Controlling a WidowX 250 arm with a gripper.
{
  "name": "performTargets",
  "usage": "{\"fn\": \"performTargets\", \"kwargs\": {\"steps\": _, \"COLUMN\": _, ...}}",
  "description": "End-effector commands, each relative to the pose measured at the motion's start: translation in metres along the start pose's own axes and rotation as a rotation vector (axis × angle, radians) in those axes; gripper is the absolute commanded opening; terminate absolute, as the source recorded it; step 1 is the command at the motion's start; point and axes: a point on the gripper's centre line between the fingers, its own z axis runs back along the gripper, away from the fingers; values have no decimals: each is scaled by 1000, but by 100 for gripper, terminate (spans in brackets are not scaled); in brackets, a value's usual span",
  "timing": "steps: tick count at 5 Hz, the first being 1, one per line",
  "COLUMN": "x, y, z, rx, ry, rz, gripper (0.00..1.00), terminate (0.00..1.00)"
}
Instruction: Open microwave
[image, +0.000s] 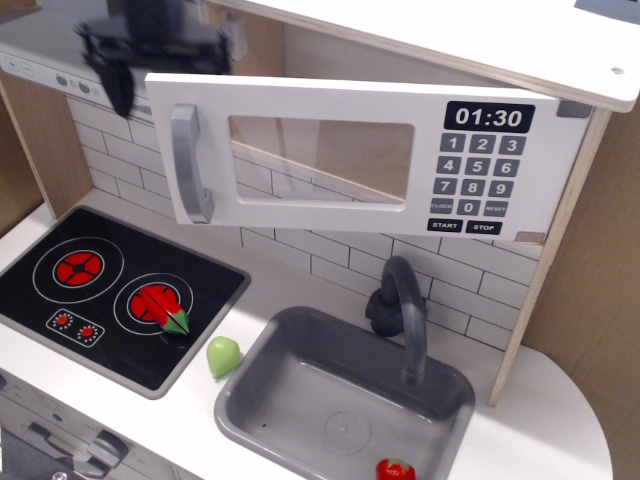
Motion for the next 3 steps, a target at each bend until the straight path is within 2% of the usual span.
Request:
{"fn": "performTargets", "kwargs": {"steps": 1, "x": -76, "y": -24, "z": 18, "rx": -22, "ry": -41, "rz": -298, "gripper": 100, "terminate": 0}}
{"fn": "performTargets", "kwargs": {"steps": 2, "x": -112, "y": -43, "z": 19, "rx": -74, "ry": 8, "rz": -389, "gripper": 100, "terminate": 0}}
{"fn": "performTargets", "kwargs": {"steps": 3, "x": -141, "y": -75, "z": 16, "rx": -106, "ry": 25, "rz": -456, "gripper": 100, "terminate": 0}}
